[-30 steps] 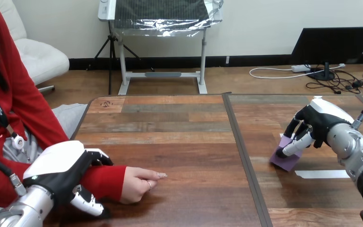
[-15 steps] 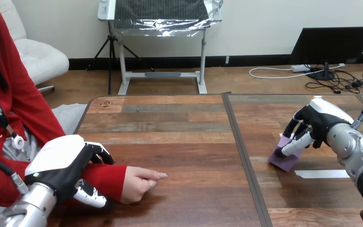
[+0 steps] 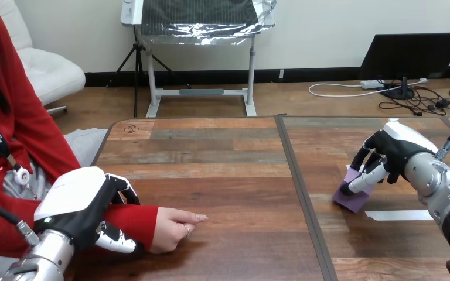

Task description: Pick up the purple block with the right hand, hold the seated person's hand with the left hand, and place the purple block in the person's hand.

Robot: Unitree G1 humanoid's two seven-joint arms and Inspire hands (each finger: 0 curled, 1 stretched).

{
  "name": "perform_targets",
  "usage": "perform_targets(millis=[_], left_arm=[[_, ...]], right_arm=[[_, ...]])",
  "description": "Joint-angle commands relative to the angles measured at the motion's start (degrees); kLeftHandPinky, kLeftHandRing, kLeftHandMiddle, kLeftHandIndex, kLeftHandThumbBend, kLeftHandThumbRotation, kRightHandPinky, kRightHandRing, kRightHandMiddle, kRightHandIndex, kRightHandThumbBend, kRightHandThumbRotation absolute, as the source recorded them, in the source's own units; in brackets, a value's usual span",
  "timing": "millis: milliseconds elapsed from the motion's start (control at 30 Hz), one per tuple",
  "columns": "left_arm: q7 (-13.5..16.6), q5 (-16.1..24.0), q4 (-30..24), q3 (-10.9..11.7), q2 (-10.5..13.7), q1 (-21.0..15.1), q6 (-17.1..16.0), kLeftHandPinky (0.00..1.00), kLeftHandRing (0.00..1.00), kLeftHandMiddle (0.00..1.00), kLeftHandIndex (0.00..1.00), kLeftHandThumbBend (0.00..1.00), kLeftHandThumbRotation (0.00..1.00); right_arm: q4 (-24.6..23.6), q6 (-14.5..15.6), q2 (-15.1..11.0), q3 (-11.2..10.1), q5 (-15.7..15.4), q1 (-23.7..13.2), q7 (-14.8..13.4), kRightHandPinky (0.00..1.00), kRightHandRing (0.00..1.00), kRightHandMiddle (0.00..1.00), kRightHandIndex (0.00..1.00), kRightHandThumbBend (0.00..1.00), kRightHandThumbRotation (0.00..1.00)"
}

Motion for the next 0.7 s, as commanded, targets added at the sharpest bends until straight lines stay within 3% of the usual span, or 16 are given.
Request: perform_targets(millis=[0, 333, 667], left_arm=[[1.83, -1.19, 0.5, -0.34, -0.21, -3.48, -1.17, 0.28, 0.35, 0.43, 0.49, 0.81, 0.0], [2.29, -1.78, 1.09, -0.4, -0.22, -3.48, -1.61, 0.27, 0.34, 0.43, 0.47, 0.81, 0.0], [2.12, -2.62, 1.4, -0.21, -0.28, -3.43, -1.63, 0.27, 0.34, 0.43, 0.47, 0.81, 0.0]], right_arm=[[-1.95, -1.37, -0.31, -0.97, 0.82, -1.87, -0.44, 0.41, 0.47, 0.53, 0.53, 0.79, 0.0], [-1.8, -0.72, -0.11, -0.67, 0.91, -2.01, 0.11, 0.41, 0.47, 0.53, 0.54, 0.78, 0.0], [-1.78, -1.56, -0.45, 0.51, -0.23, -2.04, 1.48, 0.52, 0.57, 0.59, 0.58, 0.77, 0.0]])
